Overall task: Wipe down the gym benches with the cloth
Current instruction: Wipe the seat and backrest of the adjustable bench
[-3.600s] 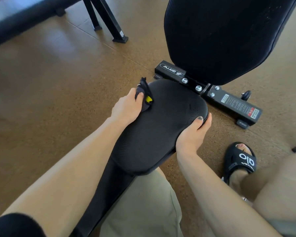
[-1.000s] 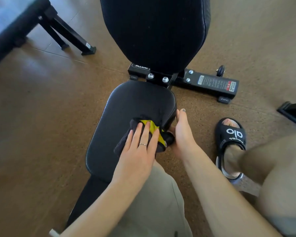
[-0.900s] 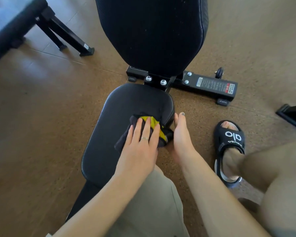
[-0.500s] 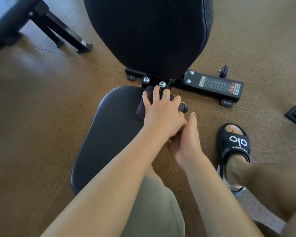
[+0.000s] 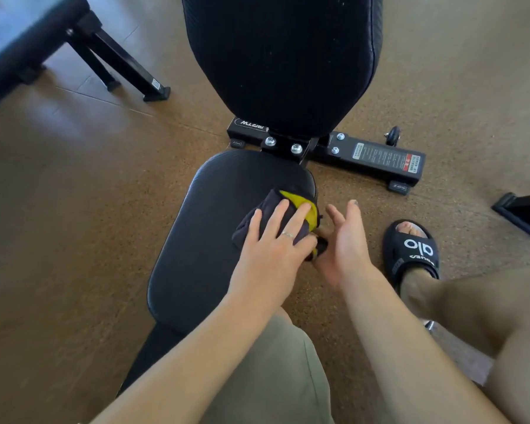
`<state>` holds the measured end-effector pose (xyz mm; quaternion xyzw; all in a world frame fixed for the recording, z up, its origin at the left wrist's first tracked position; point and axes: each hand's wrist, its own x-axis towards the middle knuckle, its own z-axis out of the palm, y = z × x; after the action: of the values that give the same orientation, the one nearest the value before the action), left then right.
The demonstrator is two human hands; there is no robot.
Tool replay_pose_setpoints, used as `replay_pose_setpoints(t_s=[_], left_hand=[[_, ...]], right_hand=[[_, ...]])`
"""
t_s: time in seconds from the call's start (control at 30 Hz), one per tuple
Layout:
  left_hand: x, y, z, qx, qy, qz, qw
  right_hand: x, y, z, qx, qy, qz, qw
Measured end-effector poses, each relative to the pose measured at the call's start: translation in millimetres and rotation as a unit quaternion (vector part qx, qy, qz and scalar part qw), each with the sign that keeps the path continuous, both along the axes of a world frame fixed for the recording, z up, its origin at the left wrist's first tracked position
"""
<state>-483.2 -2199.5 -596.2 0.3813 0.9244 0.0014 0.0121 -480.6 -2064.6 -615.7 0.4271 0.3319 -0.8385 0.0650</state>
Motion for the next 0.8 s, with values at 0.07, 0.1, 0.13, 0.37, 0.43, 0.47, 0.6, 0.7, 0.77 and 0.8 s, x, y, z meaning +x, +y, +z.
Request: replay_pose_setpoints(t_s=[0.07, 0.1, 0.13, 0.37, 0.43, 0.47, 0.6, 0.7, 0.77, 0.8], left_hand=[[17.0, -24.5, 2.2, -0.008, -0.002, 0.008, 1.0], [25.2, -35.4, 3.5, -0.016, -0.008, 0.016, 1.0], [33.0, -45.2, 4.4, -0.022, -0.014, 0.025, 0.999], [57.3, -78.4, 4.4, -0.016, -0.025, 0.047, 0.998], [55.5, -75.0, 4.5, -0.022, -0.034, 0.063, 0.997], [54.9, -72.8, 4.4, -0.025, -0.035, 0.069, 0.997], [36.5, -51.3, 6.7, -0.021, -0.026, 0.079, 0.996], [13.3, -25.6, 7.4, -0.006, -0.026, 0.085, 0.996], [11.4, -24.2, 6.0, -0.01, -0.036, 0.096, 0.995], [16.3, -32.1, 5.8, -0.009, -0.034, 0.097, 0.995]], right_hand=[[4.8, -10.6, 3.6, 0.02, -0.016, 0.052, 0.998], [5.5, -17.4, 5.5, 0.03, -0.029, 0.076, 0.996], [5.1, -23.7, 5.5, 0.045, -0.043, 0.094, 0.994], [-12.4, -32.6, 10.1, 0.157, -0.076, 0.131, 0.976], [-19.9, -35.2, 18.6, 0.159, -0.078, 0.128, 0.976], [-23.5, -37.2, 21.1, 0.165, -0.083, 0.129, 0.974], [-35.9, -34.4, 7.8, 0.18, -0.11, 0.138, 0.968], [-37.1, -31.0, 15.4, 0.168, -0.132, 0.158, 0.964], [-37.3, -31.6, 17.4, 0.188, -0.129, 0.155, 0.961], [-35.8, -33.4, 17.3, 0.192, -0.122, 0.156, 0.961]])
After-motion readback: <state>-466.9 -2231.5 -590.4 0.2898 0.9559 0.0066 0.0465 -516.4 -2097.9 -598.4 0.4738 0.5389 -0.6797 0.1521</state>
